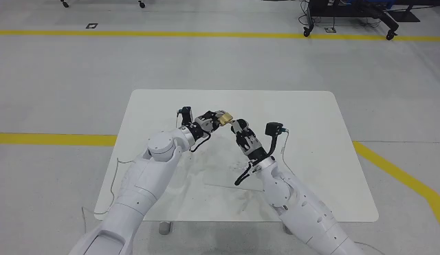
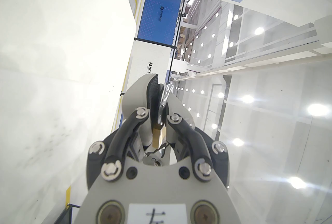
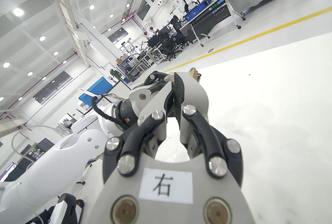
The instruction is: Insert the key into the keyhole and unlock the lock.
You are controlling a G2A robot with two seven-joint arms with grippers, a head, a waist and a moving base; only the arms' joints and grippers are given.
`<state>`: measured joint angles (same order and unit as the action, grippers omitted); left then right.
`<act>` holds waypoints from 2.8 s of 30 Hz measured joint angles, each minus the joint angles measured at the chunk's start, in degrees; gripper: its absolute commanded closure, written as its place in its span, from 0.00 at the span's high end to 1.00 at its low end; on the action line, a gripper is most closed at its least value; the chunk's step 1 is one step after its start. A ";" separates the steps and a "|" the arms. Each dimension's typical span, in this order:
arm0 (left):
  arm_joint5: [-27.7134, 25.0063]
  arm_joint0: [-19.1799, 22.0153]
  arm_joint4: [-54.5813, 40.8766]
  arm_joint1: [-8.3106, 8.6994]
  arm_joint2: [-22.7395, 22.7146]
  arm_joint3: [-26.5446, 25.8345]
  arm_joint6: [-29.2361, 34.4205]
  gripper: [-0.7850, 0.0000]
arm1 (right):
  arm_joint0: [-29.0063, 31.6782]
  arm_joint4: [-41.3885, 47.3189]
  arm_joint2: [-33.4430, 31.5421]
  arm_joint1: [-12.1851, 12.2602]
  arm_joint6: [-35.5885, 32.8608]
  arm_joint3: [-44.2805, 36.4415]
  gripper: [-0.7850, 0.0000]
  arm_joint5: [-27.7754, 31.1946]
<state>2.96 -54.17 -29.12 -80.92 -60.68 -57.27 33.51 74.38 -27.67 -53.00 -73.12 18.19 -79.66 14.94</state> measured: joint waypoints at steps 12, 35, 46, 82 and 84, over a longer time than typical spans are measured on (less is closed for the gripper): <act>1.16 0.24 0.20 -0.16 0.09 0.47 0.31 0.00 | -0.92 -5.53 -0.79 -0.68 -0.10 2.69 0.00 -1.41; -0.94 -0.22 -0.08 -0.41 -0.69 -0.02 -0.43 0.00 | 3.20 24.20 -6.76 -1.04 -16.14 2.42 0.00 10.01; -1.73 -0.43 1.12 -0.47 -0.47 -0.21 0.12 0.00 | 2.71 25.19 -7.07 -1.55 -18.39 1.94 0.00 8.87; -6.03 -0.79 7.72 -0.44 -0.23 -1.00 -1.35 0.00 | 3.87 24.56 -8.46 -2.55 -21.30 1.27 0.00 6.86; -6.53 -0.74 8.43 -0.41 -0.20 -1.07 -1.38 0.00 | 3.87 24.44 -8.45 -2.62 -21.29 1.32 0.00 6.72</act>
<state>-3.58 -54.91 -20.69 -81.33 -60.88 -58.35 32.13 78.26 -3.23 -61.45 -75.75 -3.10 -78.33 21.66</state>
